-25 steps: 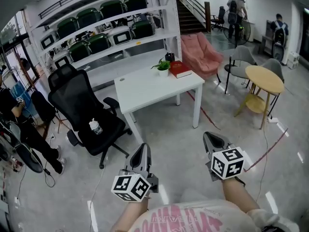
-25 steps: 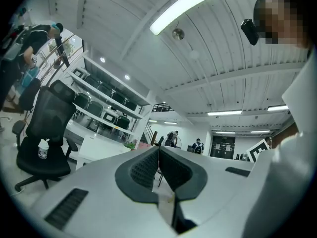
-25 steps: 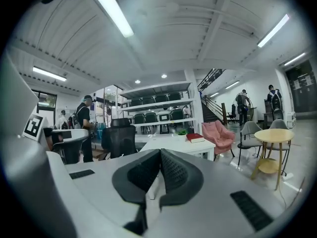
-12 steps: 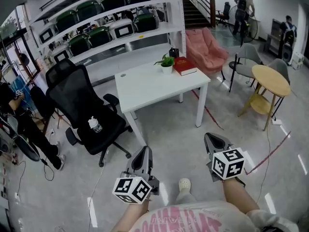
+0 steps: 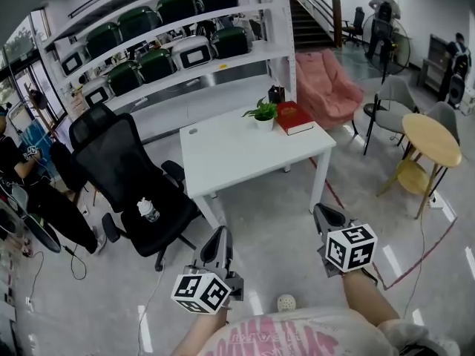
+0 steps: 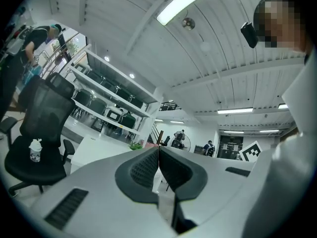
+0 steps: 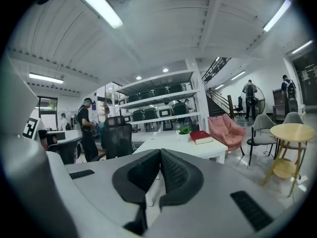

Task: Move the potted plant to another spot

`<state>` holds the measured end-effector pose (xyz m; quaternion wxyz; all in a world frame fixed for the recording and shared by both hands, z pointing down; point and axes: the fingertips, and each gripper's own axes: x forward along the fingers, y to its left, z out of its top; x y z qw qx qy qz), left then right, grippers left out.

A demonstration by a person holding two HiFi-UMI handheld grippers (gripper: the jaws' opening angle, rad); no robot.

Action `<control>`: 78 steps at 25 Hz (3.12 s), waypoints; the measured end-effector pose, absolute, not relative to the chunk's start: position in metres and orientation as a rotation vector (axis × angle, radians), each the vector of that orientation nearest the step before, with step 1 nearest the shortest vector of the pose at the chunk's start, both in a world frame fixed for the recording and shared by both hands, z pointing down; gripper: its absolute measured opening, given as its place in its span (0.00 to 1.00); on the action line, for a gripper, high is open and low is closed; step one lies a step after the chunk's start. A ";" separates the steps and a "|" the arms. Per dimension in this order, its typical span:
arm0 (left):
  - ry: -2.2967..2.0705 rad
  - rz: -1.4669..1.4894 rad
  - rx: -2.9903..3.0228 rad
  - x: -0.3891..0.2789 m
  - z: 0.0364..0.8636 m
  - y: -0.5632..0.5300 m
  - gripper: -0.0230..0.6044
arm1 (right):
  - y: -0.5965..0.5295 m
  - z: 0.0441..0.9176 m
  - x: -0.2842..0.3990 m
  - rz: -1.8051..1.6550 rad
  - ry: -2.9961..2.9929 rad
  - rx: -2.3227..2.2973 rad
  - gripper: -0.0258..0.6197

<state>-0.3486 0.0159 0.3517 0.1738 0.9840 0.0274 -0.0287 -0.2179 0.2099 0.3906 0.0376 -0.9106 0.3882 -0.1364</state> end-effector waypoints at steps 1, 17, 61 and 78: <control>0.070 -0.091 2.792 -0.337 0.348 0.012 0.08 | 0.206 0.386 -0.204 -0.405 1.198 -2.793 0.07; 0.034 -0.158 2.783 -0.188 0.330 -0.030 0.08 | 0.162 0.350 -0.056 -0.291 1.305 -2.779 0.07; 0.177 -0.088 2.724 0.060 0.369 -0.093 0.08 | 0.086 0.389 0.161 -0.385 1.299 -2.832 0.07; 0.162 -0.032 2.738 0.243 0.358 -0.179 0.08 | -0.006 0.376 0.341 -0.348 1.353 -2.729 0.07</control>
